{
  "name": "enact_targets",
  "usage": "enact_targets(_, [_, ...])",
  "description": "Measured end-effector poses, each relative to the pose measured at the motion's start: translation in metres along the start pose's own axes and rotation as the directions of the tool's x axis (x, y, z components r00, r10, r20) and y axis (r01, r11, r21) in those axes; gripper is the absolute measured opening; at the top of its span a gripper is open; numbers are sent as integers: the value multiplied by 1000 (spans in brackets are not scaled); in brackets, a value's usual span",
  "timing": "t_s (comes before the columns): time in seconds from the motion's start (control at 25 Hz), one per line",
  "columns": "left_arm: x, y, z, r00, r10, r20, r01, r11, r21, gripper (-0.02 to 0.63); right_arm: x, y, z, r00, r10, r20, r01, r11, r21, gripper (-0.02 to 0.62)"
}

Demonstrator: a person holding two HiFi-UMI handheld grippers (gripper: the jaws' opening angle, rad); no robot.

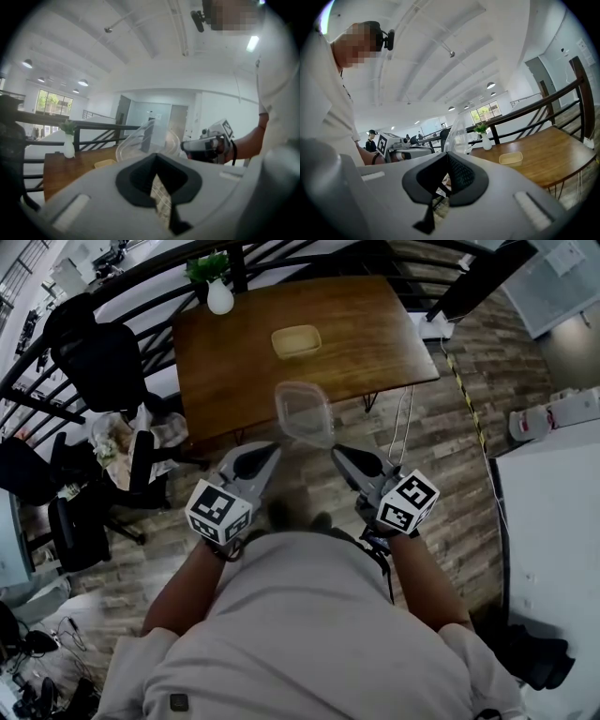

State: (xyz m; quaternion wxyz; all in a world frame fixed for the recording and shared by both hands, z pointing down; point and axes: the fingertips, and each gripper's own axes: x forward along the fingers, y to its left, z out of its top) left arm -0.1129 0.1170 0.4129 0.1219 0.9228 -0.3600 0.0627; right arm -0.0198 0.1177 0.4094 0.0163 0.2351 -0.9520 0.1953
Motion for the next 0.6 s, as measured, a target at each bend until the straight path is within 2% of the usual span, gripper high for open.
enact_targets(0.6, [5,6,0,1000,-22,-3,22,1000,-3,3,10,-1,0,1000,-11,2,11,1000,1,6])
